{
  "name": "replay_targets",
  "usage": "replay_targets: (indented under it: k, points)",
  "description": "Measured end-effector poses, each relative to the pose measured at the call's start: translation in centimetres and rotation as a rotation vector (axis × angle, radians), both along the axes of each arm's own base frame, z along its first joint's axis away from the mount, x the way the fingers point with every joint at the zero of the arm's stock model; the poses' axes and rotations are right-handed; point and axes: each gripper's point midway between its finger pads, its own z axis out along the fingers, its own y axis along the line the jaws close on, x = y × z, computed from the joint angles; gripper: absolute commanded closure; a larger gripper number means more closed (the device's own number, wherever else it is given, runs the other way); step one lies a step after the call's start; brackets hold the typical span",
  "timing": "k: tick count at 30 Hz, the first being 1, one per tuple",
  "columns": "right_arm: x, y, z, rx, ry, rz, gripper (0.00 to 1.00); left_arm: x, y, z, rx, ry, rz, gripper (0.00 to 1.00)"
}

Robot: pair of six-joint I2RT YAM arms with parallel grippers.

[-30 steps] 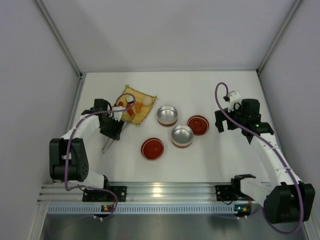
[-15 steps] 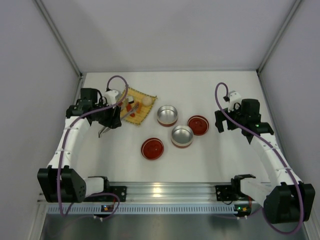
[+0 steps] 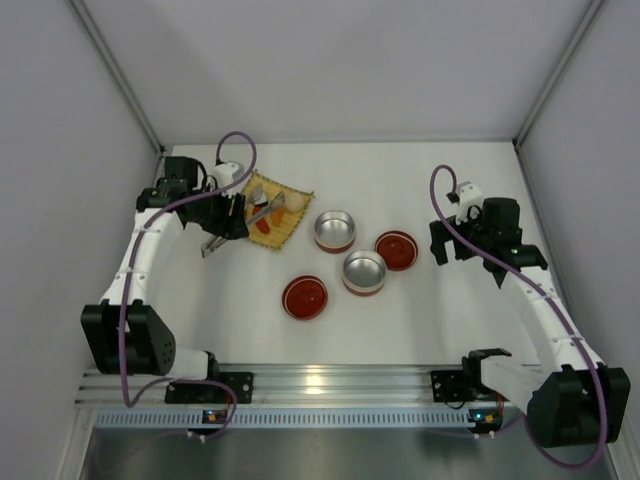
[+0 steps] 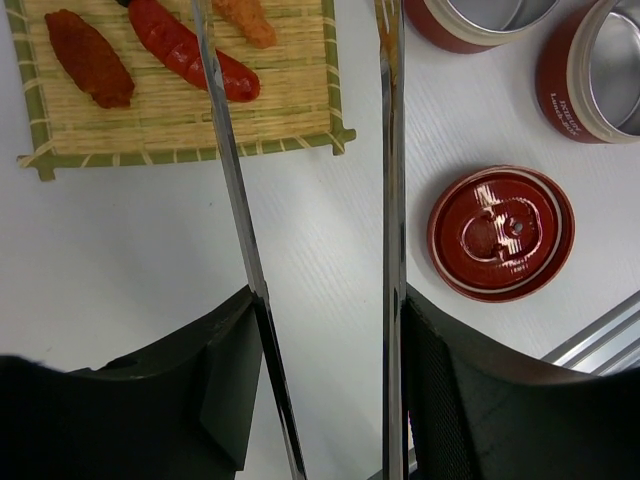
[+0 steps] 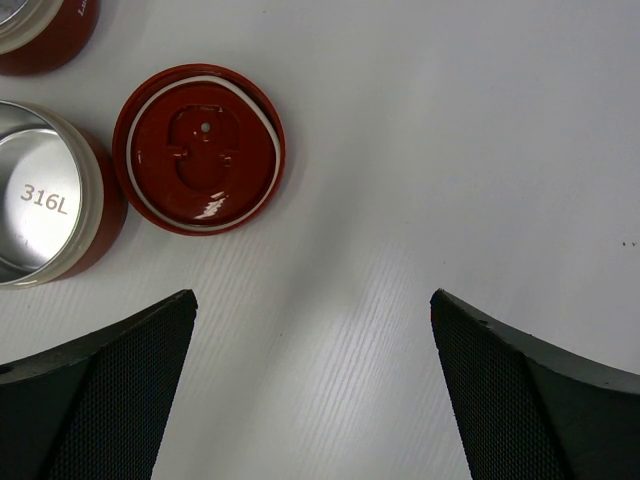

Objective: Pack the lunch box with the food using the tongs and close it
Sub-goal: Pick up the fake food from the plate.

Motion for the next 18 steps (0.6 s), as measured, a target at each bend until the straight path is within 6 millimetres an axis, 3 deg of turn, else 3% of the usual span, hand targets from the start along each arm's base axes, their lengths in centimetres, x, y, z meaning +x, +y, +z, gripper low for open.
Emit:
replay_targets:
  k: [8,18]
  points:
    - [0.0,0.0,0.0,0.0,0.0,0.0,0.01,2.9,-0.7,-2.9,-0.041,0.114,-0.001,0.43]
    - [0.0,0.0,0.0,0.0,0.0,0.0,0.01,5.8,-1.2,-5.1,-0.073,0.174,0.013,0.43]
